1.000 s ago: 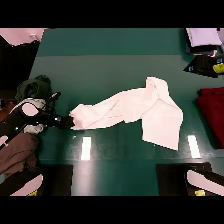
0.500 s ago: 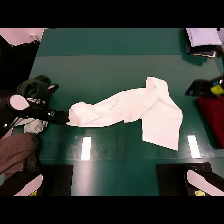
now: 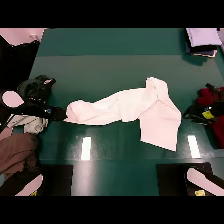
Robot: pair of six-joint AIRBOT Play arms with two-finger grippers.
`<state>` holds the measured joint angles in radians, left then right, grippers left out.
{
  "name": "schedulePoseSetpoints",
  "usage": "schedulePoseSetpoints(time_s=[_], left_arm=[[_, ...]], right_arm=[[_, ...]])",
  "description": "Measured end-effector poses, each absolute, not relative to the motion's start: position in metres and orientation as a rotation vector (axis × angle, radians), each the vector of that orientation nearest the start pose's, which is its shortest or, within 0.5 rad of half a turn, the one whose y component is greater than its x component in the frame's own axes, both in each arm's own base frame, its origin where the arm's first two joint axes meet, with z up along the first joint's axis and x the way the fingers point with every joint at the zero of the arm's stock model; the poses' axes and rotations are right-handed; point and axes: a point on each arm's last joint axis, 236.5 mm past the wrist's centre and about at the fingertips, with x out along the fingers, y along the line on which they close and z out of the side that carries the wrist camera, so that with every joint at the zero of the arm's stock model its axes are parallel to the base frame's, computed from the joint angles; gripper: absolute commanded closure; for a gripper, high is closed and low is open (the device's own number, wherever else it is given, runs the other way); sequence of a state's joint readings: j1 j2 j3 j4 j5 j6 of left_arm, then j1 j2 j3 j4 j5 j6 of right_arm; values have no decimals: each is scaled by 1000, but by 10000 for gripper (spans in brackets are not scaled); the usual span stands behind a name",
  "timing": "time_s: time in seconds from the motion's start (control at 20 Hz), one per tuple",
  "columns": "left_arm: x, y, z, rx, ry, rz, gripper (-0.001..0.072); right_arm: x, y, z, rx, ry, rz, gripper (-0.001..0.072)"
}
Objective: Fold the shirts.
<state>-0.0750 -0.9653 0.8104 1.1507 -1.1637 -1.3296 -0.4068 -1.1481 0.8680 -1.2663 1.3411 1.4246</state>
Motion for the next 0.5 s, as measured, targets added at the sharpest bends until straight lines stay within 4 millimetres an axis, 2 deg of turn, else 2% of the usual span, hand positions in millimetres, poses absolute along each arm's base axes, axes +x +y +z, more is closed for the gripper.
schedulePoseSetpoints(time_s=[0.1, 0.35, 0.4, 0.5], left_arm=[[282, -110, 9, -143, 1265, -435, 679], [282, -110, 9, -146, 1268, -434, 679], [282, -110, 9, -147, 1268, -434, 679], [282, -111, 9, -151, 1269, -434, 678]], right_arm=[[273, -38, -48, 525, 1503, -23, 185], [285, -36, -69, 581, 1497, -15, 194], [286, -36, -73, 587, 1498, -14, 230], [288, -32, -77, 607, 1503, 1, 399]])
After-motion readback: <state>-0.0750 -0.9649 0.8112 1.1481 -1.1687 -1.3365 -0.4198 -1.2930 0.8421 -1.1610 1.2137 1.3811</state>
